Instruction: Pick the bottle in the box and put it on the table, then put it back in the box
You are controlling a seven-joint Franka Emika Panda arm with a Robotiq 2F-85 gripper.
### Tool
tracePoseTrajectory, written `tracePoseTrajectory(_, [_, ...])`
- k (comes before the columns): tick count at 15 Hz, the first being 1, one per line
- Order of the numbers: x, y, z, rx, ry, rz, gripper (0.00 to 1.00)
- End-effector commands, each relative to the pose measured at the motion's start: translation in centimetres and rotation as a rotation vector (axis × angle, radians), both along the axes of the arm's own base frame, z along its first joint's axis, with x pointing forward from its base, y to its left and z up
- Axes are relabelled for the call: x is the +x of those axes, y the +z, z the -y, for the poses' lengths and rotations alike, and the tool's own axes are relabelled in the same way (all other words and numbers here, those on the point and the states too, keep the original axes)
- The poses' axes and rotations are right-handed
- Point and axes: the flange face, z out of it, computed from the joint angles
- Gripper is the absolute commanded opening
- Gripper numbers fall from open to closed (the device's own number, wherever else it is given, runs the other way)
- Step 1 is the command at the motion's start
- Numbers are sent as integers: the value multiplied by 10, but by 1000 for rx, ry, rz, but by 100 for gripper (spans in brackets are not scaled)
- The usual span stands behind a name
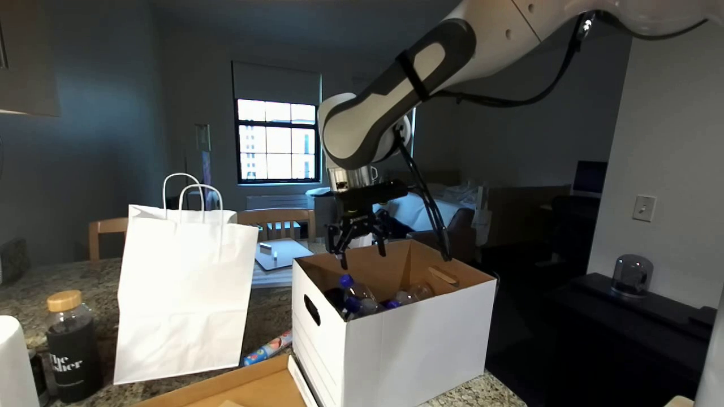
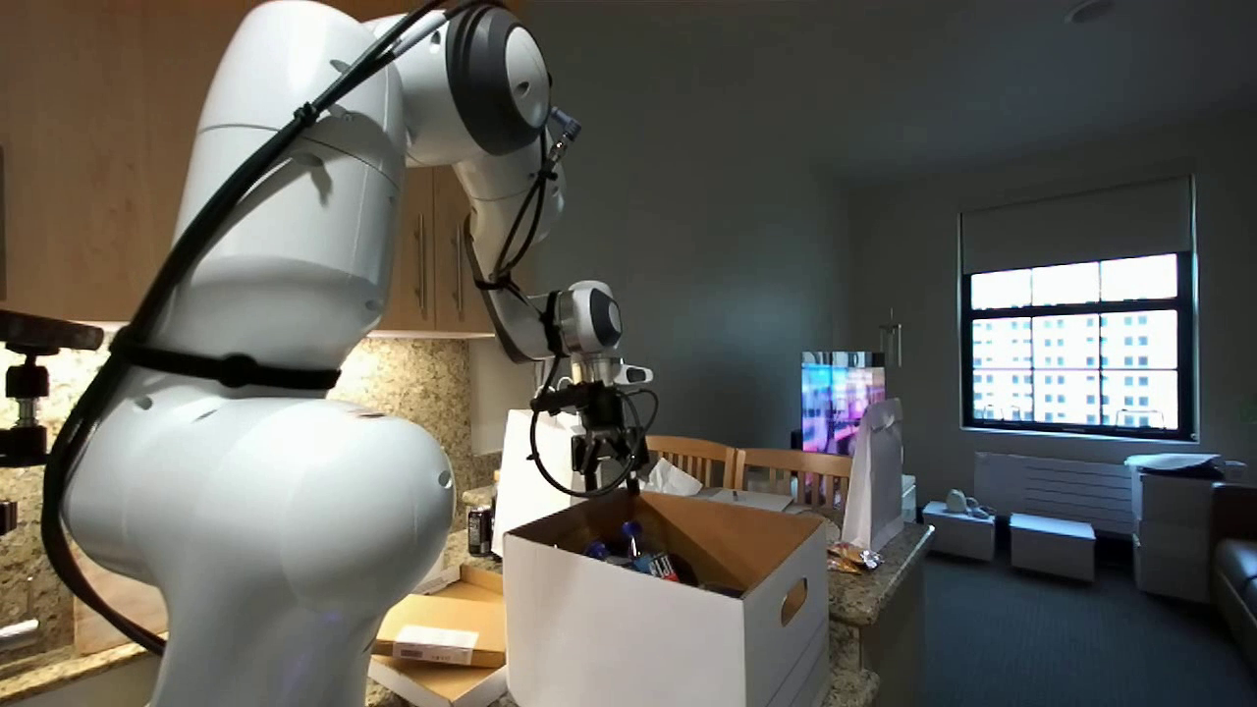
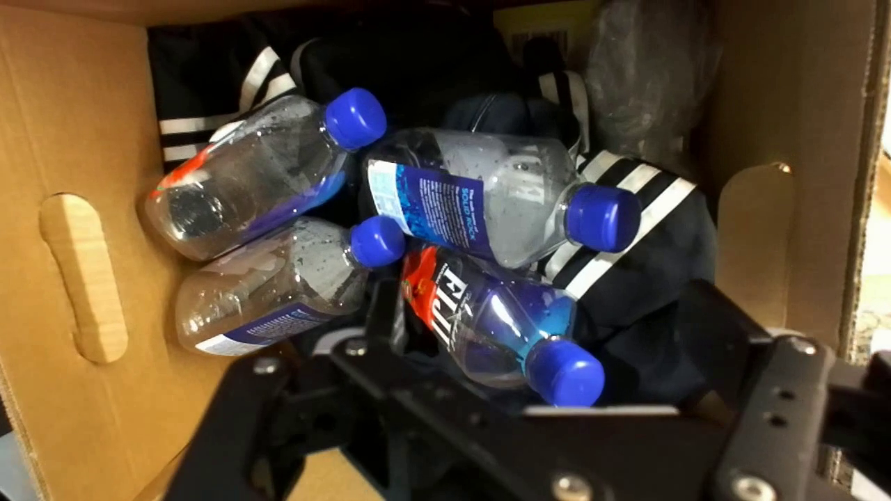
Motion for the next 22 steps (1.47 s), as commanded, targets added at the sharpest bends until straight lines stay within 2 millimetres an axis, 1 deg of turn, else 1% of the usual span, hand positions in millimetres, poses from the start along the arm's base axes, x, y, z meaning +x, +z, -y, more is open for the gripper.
tracePoseTrajectory(1, [4, -15, -2, -35, -21, -2, 100])
tracePoseTrajectory(4, [5, -27, -8, -57, -11, 2, 100])
tracePoseTrajectory(10, [13, -41, -21, -107, -26, 38, 100])
tracePoseTrajectory(15, [25, -43, -26, -129, -53, 67, 100])
tracePoseTrajectory(16, [26, -43, -26, -127, -64, 65, 100])
tracePoseTrajectory(17, [23, -42, -24, -116, -37, 44, 100])
tracePoseTrajectory(21, [26, -43, -25, -115, -43, 46, 100])
tracePoseTrajectory(22, [27, -41, -23, -109, -57, 57, 100])
